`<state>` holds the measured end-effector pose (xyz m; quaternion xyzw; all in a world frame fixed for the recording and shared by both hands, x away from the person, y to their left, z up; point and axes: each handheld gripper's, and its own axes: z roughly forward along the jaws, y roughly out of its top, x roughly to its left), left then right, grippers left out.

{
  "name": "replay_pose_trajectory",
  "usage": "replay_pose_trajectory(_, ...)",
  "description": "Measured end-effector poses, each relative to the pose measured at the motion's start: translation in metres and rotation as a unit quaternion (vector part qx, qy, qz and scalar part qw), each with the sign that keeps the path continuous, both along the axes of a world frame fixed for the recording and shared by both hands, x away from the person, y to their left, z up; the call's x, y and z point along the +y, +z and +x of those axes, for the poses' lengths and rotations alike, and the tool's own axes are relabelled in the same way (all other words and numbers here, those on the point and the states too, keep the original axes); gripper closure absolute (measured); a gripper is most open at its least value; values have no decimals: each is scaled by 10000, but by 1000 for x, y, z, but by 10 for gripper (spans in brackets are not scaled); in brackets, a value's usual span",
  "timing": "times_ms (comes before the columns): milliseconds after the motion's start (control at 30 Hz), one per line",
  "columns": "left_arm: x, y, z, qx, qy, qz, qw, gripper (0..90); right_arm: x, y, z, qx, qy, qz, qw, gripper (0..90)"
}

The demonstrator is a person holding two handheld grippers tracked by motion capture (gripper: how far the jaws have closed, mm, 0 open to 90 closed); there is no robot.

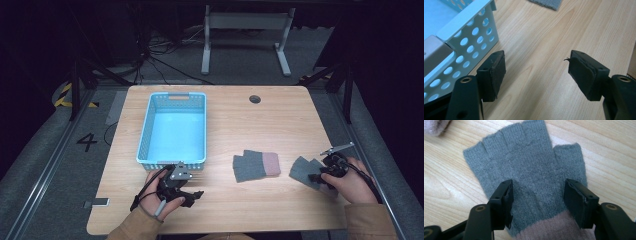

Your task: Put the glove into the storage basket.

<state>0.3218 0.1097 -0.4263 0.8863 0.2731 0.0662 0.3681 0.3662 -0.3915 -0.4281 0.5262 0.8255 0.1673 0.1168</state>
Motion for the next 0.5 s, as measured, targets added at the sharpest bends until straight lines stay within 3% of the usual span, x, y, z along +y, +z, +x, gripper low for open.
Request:
replay_pose_trajectory(200,-1,0,0,5,-13,25,10000,310,2,0,0,30,-76,-34,10000,469)
replay_pose_trajectory(300,-1,-1,-1,-6,-22,30,10000,310,5,0,1,47,-40,-64,10000,562)
replay_pose_trajectory(400,-1,-1,-1,-7,-21,24,10000,310,6,2,1,128,30,11,9999,734)
replay_pose_trajectory(500,-1,-1,0,-6,-20,24,10000,310,7,2,1,132,7,21,9999,768)
